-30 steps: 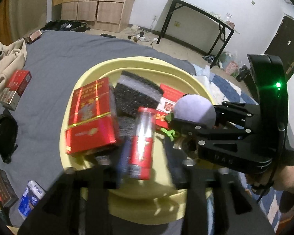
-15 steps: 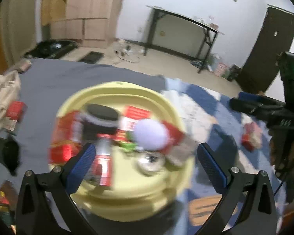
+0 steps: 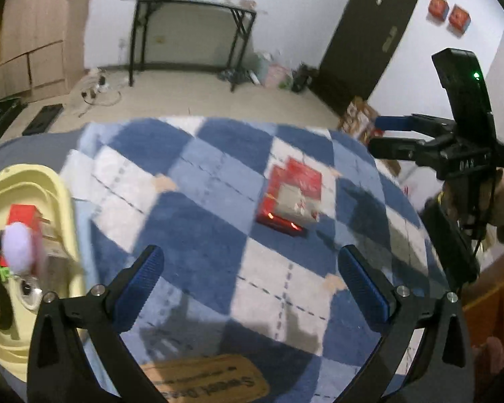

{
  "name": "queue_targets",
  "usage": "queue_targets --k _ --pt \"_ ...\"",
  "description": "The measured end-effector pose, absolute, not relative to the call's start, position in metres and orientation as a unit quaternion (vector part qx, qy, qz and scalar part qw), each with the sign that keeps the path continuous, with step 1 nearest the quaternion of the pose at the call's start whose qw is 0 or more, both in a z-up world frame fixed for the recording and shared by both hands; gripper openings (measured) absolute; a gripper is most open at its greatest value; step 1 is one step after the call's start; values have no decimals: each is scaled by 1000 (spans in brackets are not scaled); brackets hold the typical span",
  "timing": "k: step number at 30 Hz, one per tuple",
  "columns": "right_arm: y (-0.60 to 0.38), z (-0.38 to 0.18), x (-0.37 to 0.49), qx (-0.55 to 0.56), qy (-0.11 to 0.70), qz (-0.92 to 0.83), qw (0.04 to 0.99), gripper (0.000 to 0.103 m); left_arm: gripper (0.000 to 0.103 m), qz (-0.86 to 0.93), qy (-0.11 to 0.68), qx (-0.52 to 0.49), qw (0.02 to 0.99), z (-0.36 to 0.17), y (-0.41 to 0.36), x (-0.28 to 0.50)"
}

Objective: Organize rigid objects
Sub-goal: 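Move the left tool to the red gold-print box while the right tool approaches the red-silver box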

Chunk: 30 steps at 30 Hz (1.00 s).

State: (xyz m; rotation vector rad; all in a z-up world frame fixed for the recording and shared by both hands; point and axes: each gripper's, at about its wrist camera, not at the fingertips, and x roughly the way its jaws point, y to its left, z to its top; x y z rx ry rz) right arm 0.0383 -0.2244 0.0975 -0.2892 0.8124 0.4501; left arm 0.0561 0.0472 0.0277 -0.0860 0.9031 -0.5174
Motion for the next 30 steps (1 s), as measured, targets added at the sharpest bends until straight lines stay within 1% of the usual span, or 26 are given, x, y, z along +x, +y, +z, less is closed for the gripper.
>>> queue_targets --k 3,4,5,7,11,17,23,24,26,28,30 --pt "-232 75 30 -140 379 260 877 103 103 -249 442 -27 861 21 43 54" --pt "-229 65 28 -155 381 276 869 103 103 -246 442 -21 862 20 43 52" --pt "-222 51 25 -194 388 302 849 103 103 -241 442 -15 864 18 43 51" --pt "-221 38 24 -231 387 313 836 103 103 -236 446 -24 863 15 46 49" --pt "-222 31 44 -185 406 323 835 103 103 -220 459 -39 860 6 58 46" --pt "-209 6 86 -204 417 337 819 103 103 -210 477 -37 852 -6 62 47" --pt "-204 -11 104 -212 417 327 821 102 103 -228 480 -33 847 -16 36 64" --pt "-206 -11 105 -209 415 325 824 102 103 -230 482 -27 845 -18 31 67" --pt "-212 -11 109 -198 413 318 830 96 103 -237 485 -11 842 -23 16 74" --pt "-217 -11 112 -190 410 317 834 95 103 -246 479 -6 842 -24 3 81" --pt "-225 -10 115 -171 411 323 835 87 103 -255 473 -4 843 -23 -11 88"
